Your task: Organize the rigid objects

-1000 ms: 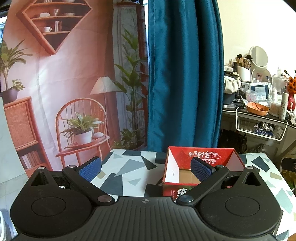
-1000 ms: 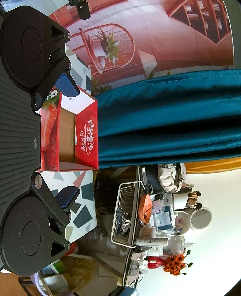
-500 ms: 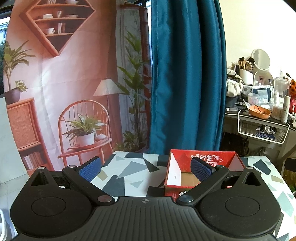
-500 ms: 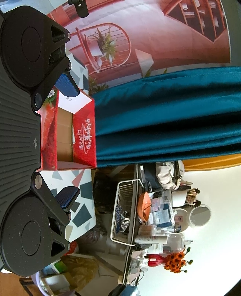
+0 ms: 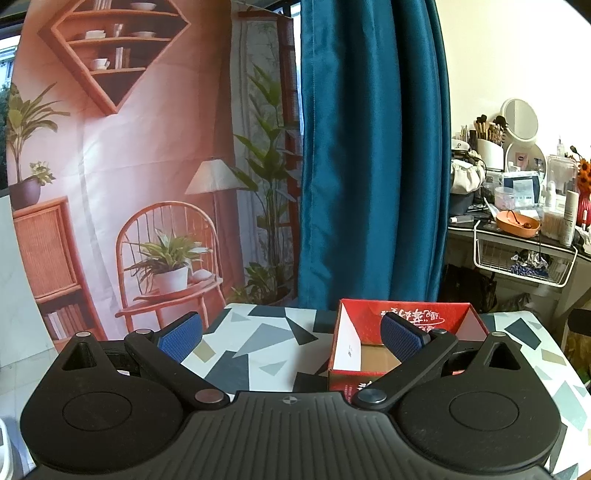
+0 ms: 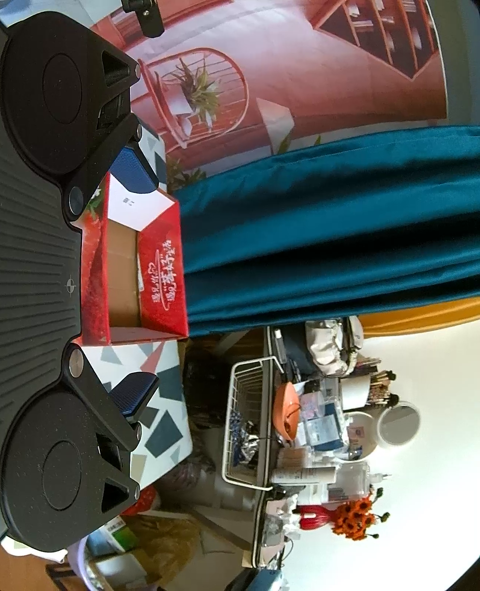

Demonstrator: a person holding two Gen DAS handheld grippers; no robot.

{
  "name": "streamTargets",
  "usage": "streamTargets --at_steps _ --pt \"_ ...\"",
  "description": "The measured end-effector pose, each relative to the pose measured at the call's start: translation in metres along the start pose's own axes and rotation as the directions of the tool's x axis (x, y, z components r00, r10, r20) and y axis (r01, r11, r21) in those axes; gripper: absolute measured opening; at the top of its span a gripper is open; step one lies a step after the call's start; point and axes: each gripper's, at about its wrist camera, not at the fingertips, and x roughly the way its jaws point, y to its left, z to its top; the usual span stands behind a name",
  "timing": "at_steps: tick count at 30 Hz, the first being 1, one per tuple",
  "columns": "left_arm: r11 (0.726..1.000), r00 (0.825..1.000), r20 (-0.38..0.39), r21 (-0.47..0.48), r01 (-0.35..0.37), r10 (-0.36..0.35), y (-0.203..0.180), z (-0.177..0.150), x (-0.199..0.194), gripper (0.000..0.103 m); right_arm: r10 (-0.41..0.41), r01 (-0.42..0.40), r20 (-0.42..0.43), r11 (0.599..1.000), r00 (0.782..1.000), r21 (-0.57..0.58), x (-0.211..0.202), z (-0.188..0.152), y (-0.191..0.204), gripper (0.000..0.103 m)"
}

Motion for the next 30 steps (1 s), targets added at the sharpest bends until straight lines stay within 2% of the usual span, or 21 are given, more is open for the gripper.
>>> streamTargets --at_steps 19,25,30 --pt "1.000 0.999 -0.033 -0.002 0.023 -0.023 -0.001 -0.001 0.011 0.103 0.015 -0.015 0.018 1.000 1.000 -0.018 0.007 -0.010 0.003 0.103" --pt "0.999 0.997 -0.066 0.043 0.033 -0.030 -0.008 -0.013 0.042 0.103 0.047 -0.047 -0.025 0.999 0.999 -0.026 0.026 -0.025 0.000 0.103" --pt "0.997 0.987 -0.141 0.023 0.079 -0.075 -0.009 -0.032 0.082 0.103 -0.023 0.021 -0.064 0.999 0.998 -0.026 0.058 -0.046 -0.009 0.103"
